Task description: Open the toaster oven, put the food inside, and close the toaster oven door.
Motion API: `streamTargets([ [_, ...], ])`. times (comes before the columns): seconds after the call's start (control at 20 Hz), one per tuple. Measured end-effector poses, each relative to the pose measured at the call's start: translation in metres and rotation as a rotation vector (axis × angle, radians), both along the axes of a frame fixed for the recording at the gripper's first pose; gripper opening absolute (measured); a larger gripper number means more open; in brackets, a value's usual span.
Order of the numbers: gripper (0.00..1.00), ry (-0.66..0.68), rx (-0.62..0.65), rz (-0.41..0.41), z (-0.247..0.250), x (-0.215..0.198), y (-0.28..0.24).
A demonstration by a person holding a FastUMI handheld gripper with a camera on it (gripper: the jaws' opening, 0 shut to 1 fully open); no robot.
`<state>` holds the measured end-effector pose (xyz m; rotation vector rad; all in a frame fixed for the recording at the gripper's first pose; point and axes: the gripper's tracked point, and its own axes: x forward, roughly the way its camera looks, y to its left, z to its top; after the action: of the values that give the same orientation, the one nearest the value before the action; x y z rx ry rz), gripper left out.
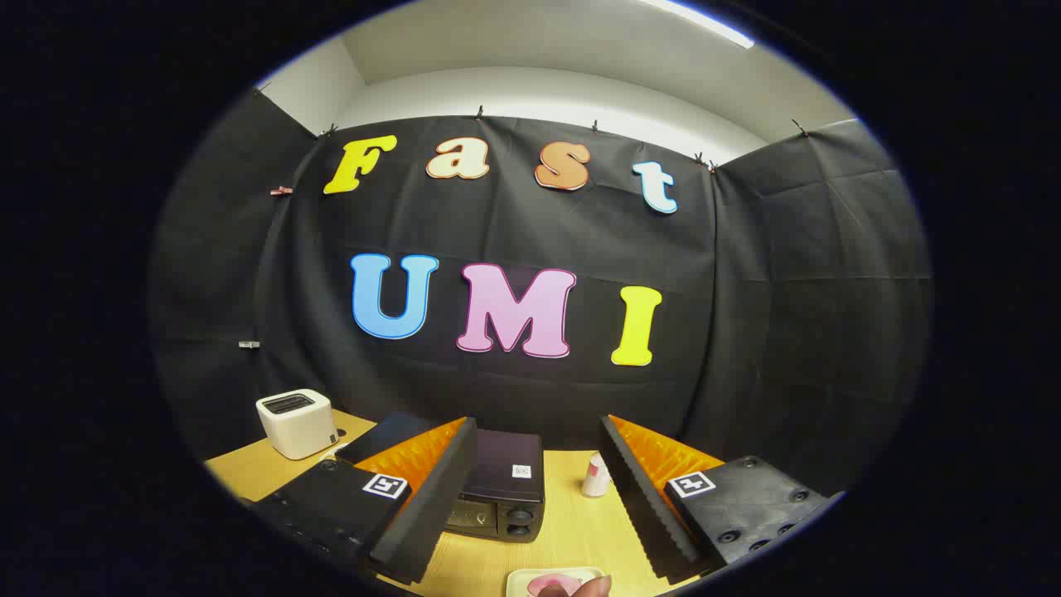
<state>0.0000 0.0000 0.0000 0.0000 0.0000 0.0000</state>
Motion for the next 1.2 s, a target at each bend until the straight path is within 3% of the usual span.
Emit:
streamTargets([
  [0.75, 0.97, -0.004, -0.016, -0.002, -0.002, 0.001, 0.013],
  [1.2, 0.97, 0.012, 0.013, 0.054, -0.017, 0.030, 0.085],
])
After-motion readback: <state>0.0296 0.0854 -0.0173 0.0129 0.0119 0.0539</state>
